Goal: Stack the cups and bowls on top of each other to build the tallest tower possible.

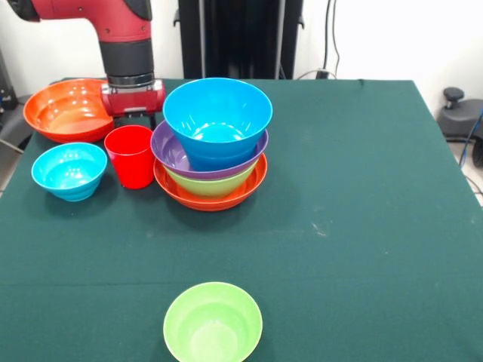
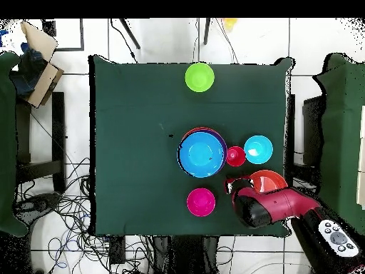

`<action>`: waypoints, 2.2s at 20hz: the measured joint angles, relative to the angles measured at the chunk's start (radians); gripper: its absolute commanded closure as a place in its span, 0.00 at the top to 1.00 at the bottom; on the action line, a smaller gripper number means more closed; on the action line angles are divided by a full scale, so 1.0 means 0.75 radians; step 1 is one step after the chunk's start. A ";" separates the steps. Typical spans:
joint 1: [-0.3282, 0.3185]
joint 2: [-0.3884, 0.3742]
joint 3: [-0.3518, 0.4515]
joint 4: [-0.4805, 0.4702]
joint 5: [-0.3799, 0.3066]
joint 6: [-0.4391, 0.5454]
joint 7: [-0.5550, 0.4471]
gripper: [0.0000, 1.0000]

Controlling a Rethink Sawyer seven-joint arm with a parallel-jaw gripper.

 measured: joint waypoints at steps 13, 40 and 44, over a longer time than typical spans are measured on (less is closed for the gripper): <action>-0.252 -0.467 0.193 0.375 0.230 0.007 0.000 1.00; 0.013 -0.351 -0.341 0.522 -0.157 -0.446 0.000 1.00; -0.100 -0.308 -0.293 0.522 -0.251 -0.417 0.000 1.00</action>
